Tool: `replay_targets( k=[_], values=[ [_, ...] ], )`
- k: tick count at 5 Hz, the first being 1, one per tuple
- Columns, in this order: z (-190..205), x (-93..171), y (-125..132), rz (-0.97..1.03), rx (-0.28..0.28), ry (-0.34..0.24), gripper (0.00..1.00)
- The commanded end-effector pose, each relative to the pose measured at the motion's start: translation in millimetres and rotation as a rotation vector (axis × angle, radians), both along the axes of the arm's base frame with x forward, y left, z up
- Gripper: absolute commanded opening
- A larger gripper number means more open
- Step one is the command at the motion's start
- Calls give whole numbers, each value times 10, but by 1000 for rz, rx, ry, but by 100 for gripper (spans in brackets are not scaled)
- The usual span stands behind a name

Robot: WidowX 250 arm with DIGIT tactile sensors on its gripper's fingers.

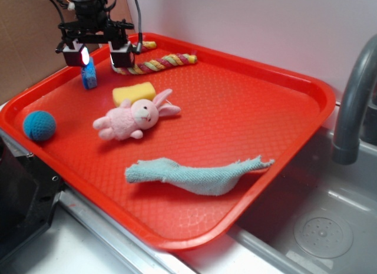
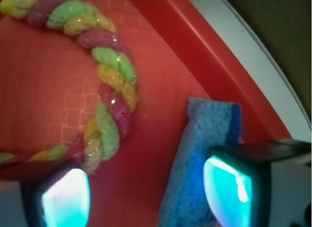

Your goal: Grab the blue sponge.

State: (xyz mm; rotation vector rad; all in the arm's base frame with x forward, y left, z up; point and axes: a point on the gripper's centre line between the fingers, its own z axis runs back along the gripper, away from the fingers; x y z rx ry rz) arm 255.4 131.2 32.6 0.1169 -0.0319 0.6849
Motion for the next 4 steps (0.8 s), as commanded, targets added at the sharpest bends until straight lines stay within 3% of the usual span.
replay_targets(
  k=[1, 4],
  values=[
    [-71, -10, 110, -43, 24, 44, 0],
    [-81, 9, 94, -54, 50, 72, 0]
  ],
)
